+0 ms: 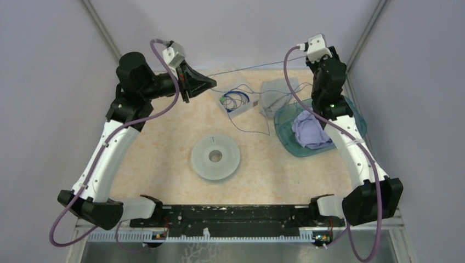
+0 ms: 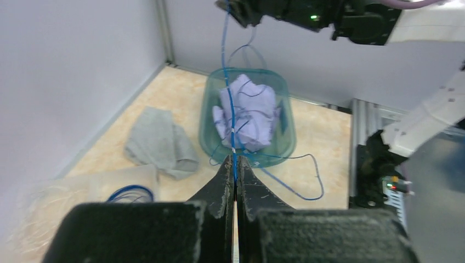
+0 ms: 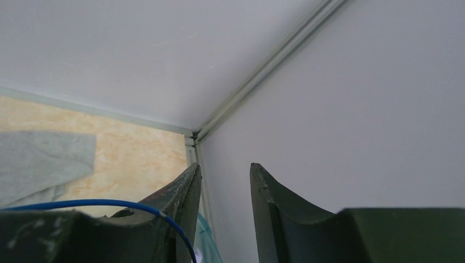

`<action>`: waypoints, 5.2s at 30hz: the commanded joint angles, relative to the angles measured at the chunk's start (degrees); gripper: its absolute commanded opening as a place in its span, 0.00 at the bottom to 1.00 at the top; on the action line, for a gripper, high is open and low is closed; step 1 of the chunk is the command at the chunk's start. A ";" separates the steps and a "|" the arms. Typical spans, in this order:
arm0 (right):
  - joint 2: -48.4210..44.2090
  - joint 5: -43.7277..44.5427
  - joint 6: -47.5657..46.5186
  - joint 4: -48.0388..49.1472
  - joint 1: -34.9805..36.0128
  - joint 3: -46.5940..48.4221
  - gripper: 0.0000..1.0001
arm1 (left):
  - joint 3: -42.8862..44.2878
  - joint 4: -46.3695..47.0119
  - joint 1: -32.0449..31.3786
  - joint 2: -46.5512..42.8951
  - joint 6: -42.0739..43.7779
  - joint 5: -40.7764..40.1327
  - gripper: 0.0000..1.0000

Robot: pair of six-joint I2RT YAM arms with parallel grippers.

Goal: Wrap the cables
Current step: Adjust the cable at the center of the board.

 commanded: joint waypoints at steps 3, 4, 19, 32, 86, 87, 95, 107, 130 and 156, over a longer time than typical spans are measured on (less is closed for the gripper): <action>-1.24 4.49 -8.34 4.49 -2.08 1.09 0.40 | 5.48 -8.35 3.66 -0.58 11.59 -12.22 0.00; -1.07 4.61 -8.97 4.59 -2.69 1.28 0.40 | 6.40 -9.00 5.20 -0.25 12.29 -12.25 0.00; -0.20 0.41 -6.70 -0.48 -8.14 3.38 0.43 | 11.35 -12.60 14.80 1.76 18.61 -12.29 0.00; 1.04 -0.21 -7.79 -1.98 -15.93 6.78 0.43 | 18.93 -10.64 23.51 4.05 29.24 -29.33 0.00; 8.75 -81.06 29.33 -23.06 12.75 21.09 0.39 | 9.05 -3.46 -7.79 13.12 -1.27 1.47 0.00; 8.51 -80.88 28.76 -23.37 12.75 20.89 0.35 | 8.87 -3.47 -7.80 13.06 -1.21 1.40 0.00; 6.58 -77.89 26.56 -24.16 12.75 19.16 0.00 | 7.91 -2.84 -7.71 12.91 -0.76 1.02 0.00; 1.83 -67.69 23.91 -29.67 12.66 18.97 0.00 | 2.51 1.38 -7.53 10.37 -0.70 4.79 0.37; -0.92 -55.95 30.35 -35.02 8.94 27.39 0.00 | -4.94 -3.51 -10.21 11.05 10.83 -0.79 0.00; 1.72 -33.27 19.21 -39.79 -5.18 39.63 0.00 | 9.54 -9.01 10.90 1.21 50.63 -42.81 0.00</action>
